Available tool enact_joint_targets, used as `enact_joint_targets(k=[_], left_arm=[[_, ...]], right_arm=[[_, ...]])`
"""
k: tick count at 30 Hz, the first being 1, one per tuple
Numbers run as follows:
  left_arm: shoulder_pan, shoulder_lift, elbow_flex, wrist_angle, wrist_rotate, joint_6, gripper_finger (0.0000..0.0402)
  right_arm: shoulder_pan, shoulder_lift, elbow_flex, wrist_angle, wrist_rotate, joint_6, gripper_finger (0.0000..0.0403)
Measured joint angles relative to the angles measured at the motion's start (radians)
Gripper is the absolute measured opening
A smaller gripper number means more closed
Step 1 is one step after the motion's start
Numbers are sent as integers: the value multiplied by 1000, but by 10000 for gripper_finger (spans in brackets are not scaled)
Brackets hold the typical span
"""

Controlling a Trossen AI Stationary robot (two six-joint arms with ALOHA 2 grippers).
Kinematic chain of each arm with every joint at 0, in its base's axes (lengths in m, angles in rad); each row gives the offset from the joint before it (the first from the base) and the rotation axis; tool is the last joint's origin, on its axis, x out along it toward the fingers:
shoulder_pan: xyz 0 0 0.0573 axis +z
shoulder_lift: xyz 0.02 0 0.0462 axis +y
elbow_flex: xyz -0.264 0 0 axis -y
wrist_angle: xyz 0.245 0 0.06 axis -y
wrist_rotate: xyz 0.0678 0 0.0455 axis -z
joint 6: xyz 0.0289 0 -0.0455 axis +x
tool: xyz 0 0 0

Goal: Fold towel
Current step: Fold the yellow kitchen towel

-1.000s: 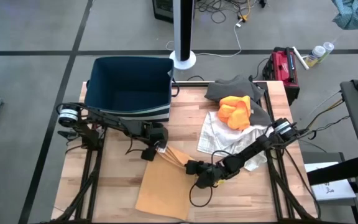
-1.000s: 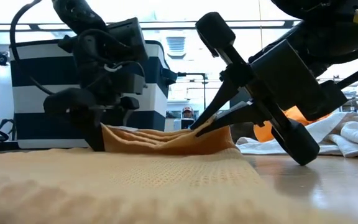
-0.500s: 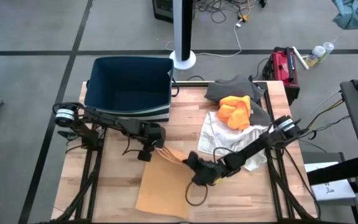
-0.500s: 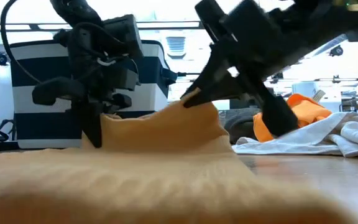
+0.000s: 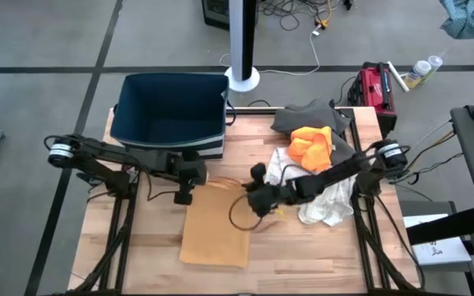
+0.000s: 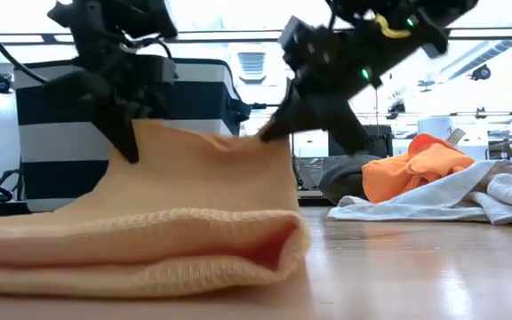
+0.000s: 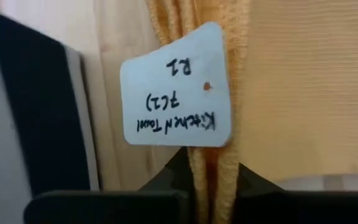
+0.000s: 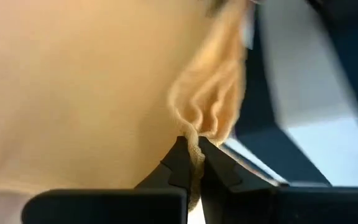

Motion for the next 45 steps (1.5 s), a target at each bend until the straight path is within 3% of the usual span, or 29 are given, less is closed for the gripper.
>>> enact_joint_targets(k=[6,11,19,29,38,45], left_arm=[[-21,-84,0,-38,-1,-80,8],[-100,-122,1,-39,-2,-150,7],[-303,-89,0,-4,-1,-307,7],[-477,23,0,113,0,-455,7],[-545,105,0,155,1,-516,6],[-563,62,2,152,34,-557,6]], right_arm=[[-17,-158,1,0,-63,25,8],[9,-204,1,-33,-121,161,8],[127,-114,3,-60,-150,292,8],[249,-52,32,-39,-128,456,8],[310,59,31,93,-110,602,8],[346,80,71,121,-100,621,8]])
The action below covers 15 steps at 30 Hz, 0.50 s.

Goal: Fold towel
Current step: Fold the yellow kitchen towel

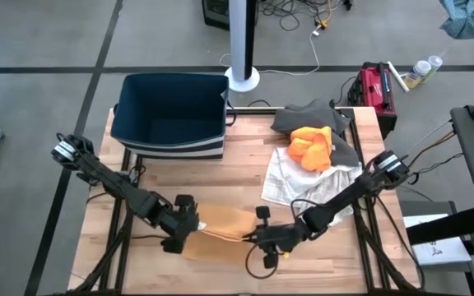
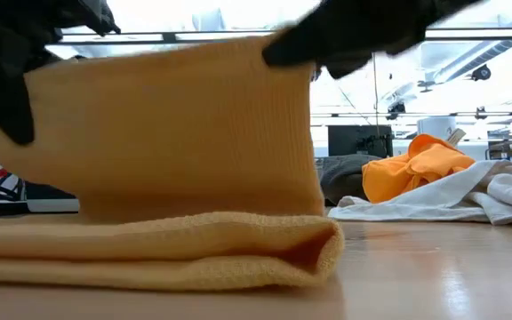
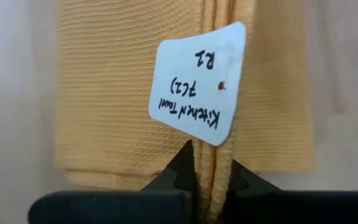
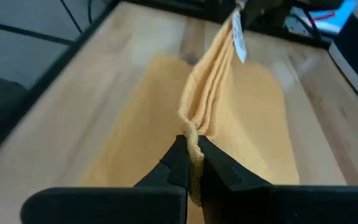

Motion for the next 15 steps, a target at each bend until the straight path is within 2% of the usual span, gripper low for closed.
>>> enact_joint_targets(k=[4,7,12,15], left_arm=[[-23,-7,9,8,37,-58,6],[-46,9,4,49,36,-77,6],[-86,51,-1,115,39,-86,6],[-101,85,-2,155,38,-86,6]], right_arm=[[11,3,55,-83,5,-35,8],[14,27,85,-159,8,20,8],[26,112,111,-159,-10,93,8],[33,167,129,-157,-64,113,8]])
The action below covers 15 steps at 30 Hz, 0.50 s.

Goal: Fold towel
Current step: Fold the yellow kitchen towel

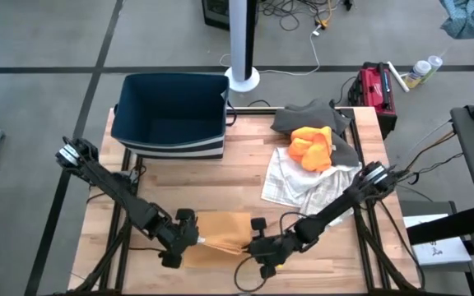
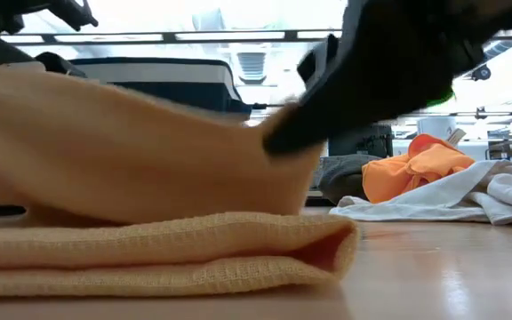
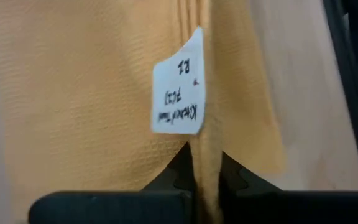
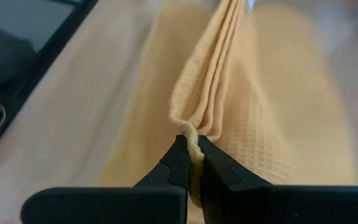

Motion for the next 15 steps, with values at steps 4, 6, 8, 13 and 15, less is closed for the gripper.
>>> enact_joint_targets(k=[4,6,8,13,15], left_arm=[[-12,58,-2,64,21,0,7],[-14,88,-1,102,47,-1,11],[-19,113,-1,104,61,-12,16],[-33,150,1,124,77,-31,21],[-37,156,1,138,78,-31,21]], right_arm=[[17,34,25,-4,-11,14,8],[23,33,27,-4,-13,15,8],[28,29,27,-3,-11,20,8],[43,10,30,3,-17,43,8],[45,12,29,-3,-40,70,8]])
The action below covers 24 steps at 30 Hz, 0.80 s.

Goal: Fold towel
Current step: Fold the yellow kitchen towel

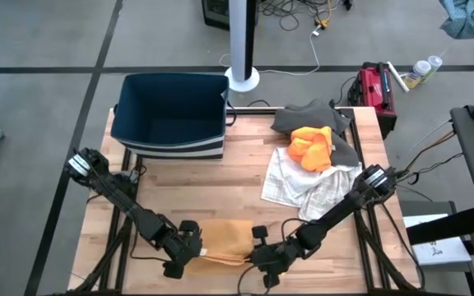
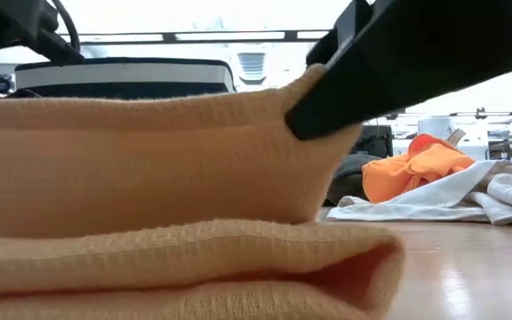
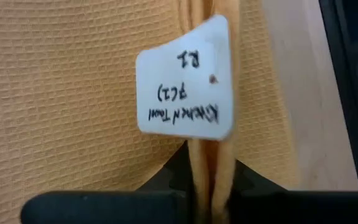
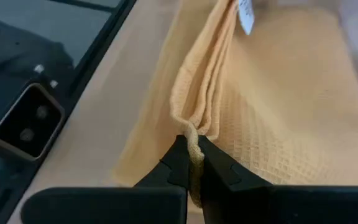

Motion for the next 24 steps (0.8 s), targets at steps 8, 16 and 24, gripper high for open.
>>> enact_joint_targets(k=[8,16,24], left_arm=[[-2,-6,0,21,6,-4,37],[-3,-25,0,-22,22,-44,94],[-18,-143,51,-244,55,-118,147]], right_arm=[[0,43,-2,17,-75,133,29],[0,39,-2,136,-134,181,89],[0,-27,10,126,-161,155,165]])
